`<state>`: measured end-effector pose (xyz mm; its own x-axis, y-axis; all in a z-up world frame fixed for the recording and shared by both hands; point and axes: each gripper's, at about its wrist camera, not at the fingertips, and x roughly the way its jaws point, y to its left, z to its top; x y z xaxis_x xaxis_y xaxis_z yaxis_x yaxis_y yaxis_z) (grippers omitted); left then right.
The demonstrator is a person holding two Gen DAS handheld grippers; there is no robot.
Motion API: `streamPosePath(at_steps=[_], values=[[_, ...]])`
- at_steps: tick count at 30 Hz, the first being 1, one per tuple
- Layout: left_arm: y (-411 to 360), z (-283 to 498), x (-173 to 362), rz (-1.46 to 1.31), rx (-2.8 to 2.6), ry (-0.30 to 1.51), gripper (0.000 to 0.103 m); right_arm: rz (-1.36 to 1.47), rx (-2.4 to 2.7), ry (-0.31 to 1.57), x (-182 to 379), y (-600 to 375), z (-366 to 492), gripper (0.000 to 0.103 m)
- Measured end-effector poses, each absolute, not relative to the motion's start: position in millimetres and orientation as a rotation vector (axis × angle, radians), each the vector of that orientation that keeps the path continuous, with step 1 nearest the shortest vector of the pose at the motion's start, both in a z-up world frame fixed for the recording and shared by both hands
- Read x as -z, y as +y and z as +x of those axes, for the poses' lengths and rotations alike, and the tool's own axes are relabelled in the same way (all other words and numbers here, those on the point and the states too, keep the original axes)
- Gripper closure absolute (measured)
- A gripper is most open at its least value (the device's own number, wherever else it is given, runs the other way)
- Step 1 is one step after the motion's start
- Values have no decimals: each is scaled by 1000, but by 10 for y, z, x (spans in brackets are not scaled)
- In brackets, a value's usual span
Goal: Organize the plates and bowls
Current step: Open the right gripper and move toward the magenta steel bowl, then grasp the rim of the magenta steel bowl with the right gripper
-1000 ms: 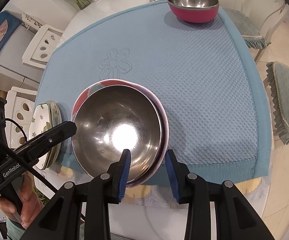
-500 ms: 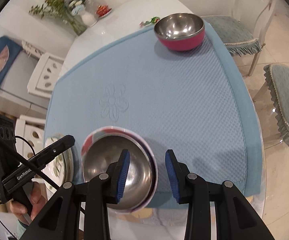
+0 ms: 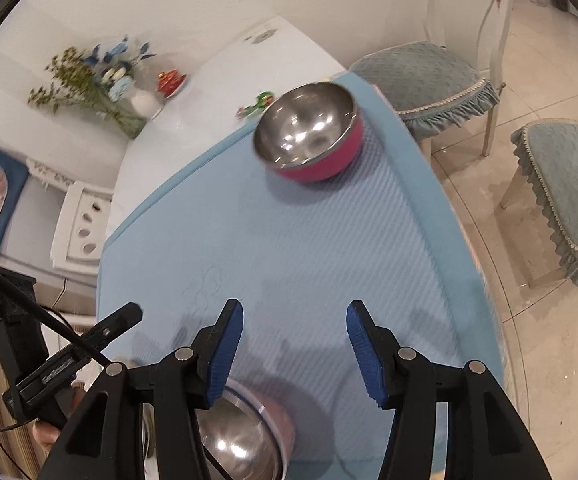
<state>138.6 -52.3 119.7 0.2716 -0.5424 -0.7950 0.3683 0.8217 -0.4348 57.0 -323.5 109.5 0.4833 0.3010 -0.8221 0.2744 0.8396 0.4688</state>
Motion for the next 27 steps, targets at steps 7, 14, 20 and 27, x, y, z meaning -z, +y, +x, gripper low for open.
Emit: streamPosePath(at_steps=[7, 14, 20, 27], values=[[-874, 1853, -1209, -210, 669, 1154, 49, 619, -4, 1087, -1002, -3481, 1042, 51], [-1304, 2232, -1150, -190, 716, 1160, 49, 665, 23, 1084, -919, -3639, 1444, 51], [-1564, 2456, -1021, -155, 729, 1175, 49, 686, 58, 1092, -803, -3787, 1672, 51], [-1702, 2722, -857, -205, 730, 1203, 51, 677, 83, 1119, -628, -3878, 1941, 51]])
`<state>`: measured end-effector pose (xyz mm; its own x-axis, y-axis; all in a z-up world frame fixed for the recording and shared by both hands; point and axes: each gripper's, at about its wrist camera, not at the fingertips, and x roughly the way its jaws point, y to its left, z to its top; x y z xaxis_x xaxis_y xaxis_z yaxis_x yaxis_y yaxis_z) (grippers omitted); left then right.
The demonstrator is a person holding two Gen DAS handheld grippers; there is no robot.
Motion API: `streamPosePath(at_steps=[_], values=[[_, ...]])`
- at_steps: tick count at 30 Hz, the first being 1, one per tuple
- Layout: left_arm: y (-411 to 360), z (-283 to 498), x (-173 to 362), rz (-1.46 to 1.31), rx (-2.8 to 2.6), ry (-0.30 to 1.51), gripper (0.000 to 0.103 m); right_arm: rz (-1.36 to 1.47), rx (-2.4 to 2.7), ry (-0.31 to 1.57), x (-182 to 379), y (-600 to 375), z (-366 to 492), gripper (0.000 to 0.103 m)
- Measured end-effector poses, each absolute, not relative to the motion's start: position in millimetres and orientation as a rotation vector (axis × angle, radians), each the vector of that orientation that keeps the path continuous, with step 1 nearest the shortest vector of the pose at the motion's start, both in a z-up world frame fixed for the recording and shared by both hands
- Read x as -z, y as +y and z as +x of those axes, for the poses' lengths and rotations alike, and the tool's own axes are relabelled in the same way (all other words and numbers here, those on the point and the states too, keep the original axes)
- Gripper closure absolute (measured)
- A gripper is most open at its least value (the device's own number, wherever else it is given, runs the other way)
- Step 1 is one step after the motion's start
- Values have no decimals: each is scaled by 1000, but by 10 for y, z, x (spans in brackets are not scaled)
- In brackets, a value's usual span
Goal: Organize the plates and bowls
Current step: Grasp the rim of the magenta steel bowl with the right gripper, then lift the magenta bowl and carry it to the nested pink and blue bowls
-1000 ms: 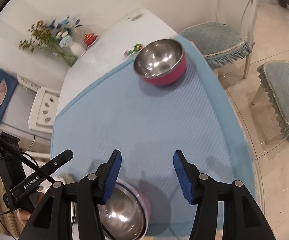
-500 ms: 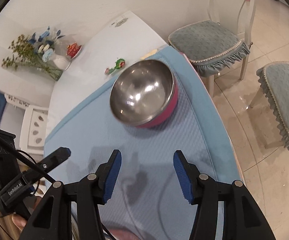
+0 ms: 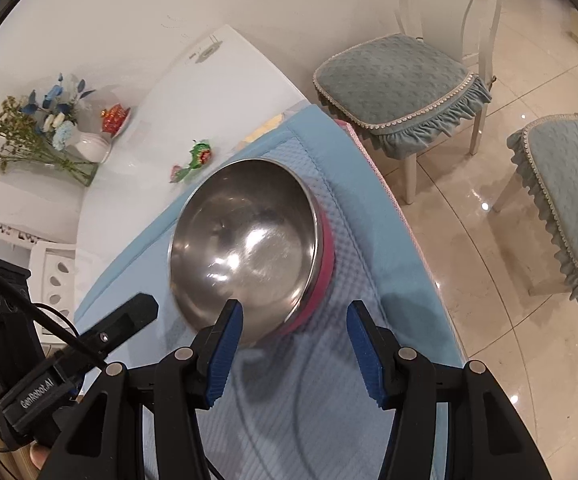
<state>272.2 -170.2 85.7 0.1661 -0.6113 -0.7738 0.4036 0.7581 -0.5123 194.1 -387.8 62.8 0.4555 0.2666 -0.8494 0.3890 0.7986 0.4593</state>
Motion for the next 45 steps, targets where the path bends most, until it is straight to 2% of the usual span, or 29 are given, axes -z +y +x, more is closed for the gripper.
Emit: streamPosePath(at_steps=[3, 8, 13, 17, 19, 20, 29, 45], values=[[-1781, 2810, -794, -209, 732, 1204, 55, 696, 84, 1123, -551, -3898, 2009, 51], [-1891, 2895, -699, -182, 738, 1213, 56, 701, 110, 1122, -427, -3930, 2091, 51], [-1987, 2972, -561, -146, 724, 1227, 75, 679, 144, 1078, -389, -3950, 2155, 51], [-2031, 2992, -492, -146, 736, 1228, 85, 649, 168, 1071, -340, -3936, 2224, 68], [-2056, 2979, -492, -130, 737, 1219, 85, 649, 162, 1077, -301, -3924, 2255, 77], [-2061, 2969, -499, -124, 737, 1216, 85, 647, 157, 1080, -292, -3911, 2265, 78], [-1979, 2846, -653, -101, 741, 1189, 86, 584, 156, 1077, -435, -3789, 2189, 78], [-1370, 2004, -1426, -160, 695, 1080, 85, 544, 51, 1100, -1173, -3266, 1514, 77]])
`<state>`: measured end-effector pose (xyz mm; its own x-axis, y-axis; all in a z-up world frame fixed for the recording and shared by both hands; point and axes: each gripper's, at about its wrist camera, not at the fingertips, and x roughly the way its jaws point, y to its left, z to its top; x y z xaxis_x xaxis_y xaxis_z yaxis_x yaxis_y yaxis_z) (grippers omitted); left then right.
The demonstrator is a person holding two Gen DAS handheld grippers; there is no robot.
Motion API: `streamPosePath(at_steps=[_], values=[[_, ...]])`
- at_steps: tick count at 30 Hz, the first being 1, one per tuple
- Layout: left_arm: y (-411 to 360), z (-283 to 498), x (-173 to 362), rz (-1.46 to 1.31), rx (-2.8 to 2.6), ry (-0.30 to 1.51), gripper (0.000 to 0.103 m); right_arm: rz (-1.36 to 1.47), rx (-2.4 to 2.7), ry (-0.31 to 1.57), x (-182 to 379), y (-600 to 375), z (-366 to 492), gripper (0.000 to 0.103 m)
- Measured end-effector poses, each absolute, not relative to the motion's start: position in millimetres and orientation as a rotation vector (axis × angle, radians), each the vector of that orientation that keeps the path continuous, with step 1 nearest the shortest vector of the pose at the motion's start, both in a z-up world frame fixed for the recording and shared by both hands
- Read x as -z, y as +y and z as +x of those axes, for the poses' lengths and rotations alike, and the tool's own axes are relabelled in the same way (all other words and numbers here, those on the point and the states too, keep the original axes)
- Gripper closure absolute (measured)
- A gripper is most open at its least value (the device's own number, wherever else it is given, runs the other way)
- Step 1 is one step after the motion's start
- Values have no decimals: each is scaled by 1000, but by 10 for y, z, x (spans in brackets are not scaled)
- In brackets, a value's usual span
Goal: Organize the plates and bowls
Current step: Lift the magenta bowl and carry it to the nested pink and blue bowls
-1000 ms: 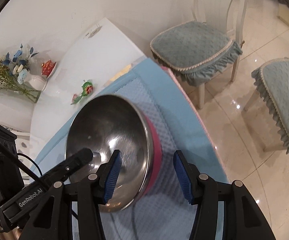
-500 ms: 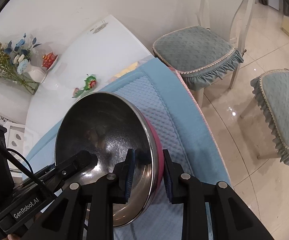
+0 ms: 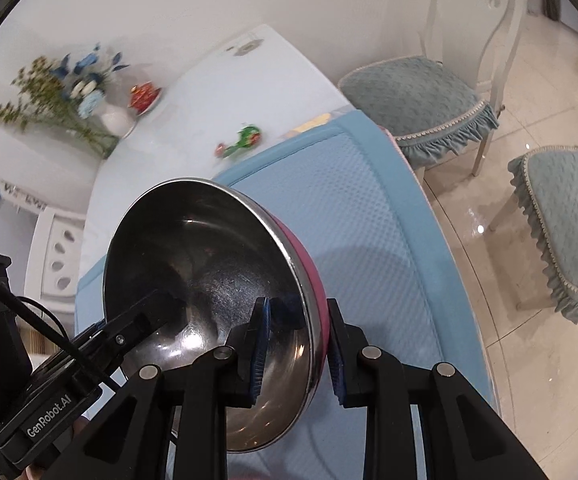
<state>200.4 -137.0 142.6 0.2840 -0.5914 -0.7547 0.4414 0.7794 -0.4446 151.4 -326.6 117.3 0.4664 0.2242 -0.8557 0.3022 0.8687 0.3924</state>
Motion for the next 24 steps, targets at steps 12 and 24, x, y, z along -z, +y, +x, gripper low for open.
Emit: streamPosePath(at_steps=[12, 24], values=[[-933, 1202, -1722, -185, 626, 1055, 85, 505, -51, 1095, -1589, -2830, 840, 76], [-616, 714, -1669, -201, 582, 1086, 85, 478, -116, 1183, -1484, -2524, 394, 76]])
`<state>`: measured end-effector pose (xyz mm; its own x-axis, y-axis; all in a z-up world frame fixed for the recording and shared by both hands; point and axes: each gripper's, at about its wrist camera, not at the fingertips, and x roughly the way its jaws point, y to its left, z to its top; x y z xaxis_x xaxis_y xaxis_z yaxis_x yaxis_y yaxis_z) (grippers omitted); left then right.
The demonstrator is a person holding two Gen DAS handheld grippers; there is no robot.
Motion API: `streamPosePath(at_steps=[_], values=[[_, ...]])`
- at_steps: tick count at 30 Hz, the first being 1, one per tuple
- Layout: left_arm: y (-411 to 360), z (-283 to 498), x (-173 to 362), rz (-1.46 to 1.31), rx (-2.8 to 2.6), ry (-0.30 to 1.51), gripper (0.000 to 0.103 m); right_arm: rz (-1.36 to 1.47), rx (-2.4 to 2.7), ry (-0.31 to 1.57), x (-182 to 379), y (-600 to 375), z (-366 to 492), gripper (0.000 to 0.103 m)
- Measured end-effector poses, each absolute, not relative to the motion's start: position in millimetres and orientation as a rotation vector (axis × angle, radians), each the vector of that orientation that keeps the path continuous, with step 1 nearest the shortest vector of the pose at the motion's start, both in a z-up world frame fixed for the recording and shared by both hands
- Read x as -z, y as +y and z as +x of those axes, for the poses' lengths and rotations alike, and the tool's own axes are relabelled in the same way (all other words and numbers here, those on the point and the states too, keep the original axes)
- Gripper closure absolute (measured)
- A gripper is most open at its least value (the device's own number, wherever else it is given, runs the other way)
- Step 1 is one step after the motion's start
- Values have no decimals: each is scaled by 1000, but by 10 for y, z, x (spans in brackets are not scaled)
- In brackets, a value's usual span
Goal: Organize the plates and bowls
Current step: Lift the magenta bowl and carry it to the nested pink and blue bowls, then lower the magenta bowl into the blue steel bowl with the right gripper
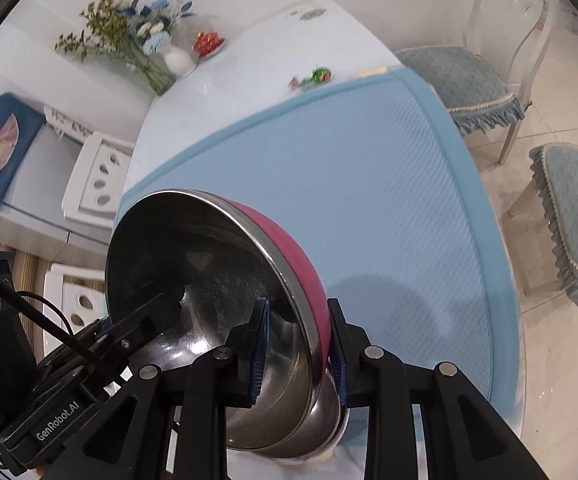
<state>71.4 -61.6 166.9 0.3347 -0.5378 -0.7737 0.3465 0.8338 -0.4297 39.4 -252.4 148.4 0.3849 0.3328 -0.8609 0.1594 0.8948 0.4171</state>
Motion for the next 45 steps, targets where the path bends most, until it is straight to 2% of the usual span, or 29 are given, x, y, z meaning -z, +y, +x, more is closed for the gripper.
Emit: streamPosePath(at_steps=[17, 39, 45], values=[[-455, 188, -1126, -188, 552, 1210, 85, 438, -140, 1390, -902, -2313, -127, 75], [-416, 57, -1037, -151, 554, 1218, 85, 422, -140, 1419, -796, -2220, -176, 75], [-249, 76, -1171, -186, 501, 1144, 78, 454, -142, 1427, -775, -2271, -198, 72]])
